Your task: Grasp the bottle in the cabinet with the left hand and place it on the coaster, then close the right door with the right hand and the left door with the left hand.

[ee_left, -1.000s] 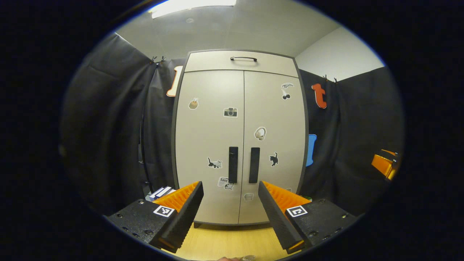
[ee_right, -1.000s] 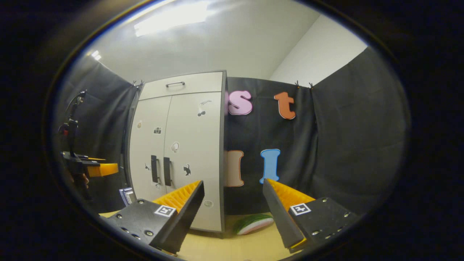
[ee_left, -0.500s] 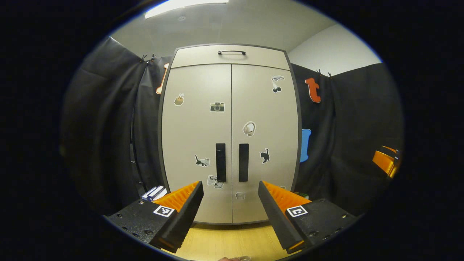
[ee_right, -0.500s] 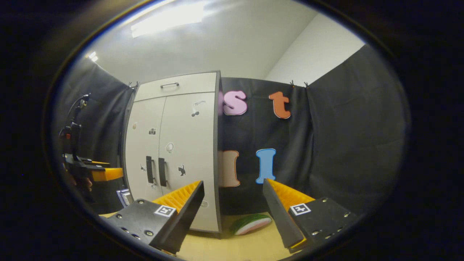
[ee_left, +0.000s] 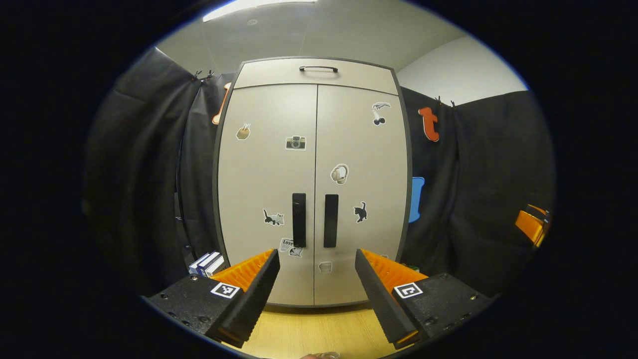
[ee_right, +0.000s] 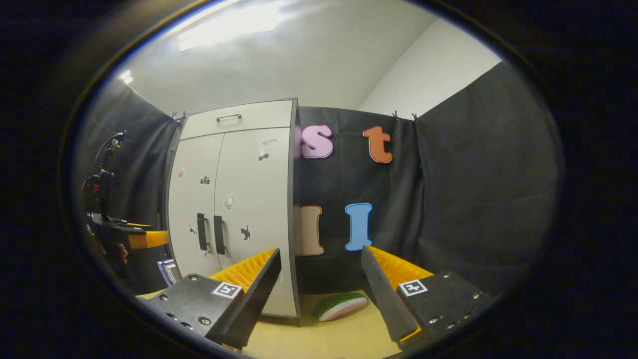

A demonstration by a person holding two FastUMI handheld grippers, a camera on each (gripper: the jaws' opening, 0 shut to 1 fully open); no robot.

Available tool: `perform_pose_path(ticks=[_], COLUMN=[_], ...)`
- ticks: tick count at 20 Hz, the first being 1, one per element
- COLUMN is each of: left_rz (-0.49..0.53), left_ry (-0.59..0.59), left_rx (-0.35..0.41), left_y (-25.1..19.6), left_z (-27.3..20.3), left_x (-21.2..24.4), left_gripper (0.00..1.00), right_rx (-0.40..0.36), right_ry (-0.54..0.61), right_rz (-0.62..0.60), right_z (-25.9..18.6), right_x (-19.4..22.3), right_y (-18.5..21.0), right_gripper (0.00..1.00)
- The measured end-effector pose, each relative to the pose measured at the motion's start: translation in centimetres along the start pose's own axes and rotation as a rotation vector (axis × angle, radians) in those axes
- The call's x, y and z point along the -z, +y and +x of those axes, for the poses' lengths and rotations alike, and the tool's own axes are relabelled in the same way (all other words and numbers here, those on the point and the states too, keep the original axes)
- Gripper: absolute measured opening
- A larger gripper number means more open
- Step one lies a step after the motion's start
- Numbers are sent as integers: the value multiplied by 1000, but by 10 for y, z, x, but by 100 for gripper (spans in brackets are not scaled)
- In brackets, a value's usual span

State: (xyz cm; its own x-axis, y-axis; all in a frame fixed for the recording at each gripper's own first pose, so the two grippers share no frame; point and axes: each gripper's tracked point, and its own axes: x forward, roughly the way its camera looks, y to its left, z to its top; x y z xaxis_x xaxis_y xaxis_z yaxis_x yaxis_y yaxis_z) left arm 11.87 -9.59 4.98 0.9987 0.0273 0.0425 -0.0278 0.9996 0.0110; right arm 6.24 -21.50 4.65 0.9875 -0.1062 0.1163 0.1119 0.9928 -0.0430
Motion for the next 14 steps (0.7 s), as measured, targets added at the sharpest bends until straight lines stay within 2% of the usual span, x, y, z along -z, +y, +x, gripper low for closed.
perform_pose_path(ticks=[14], left_rz=[24], left_ry=[-5], left_rx=[-12], left_y=[6], left_z=[-9], left_x=[-2], left_gripper=[96], right_rx=[20], right_ry=[-6], right_rz=[35], right_z=[-6], right_x=[0], right_y=[0], right_gripper=[99])
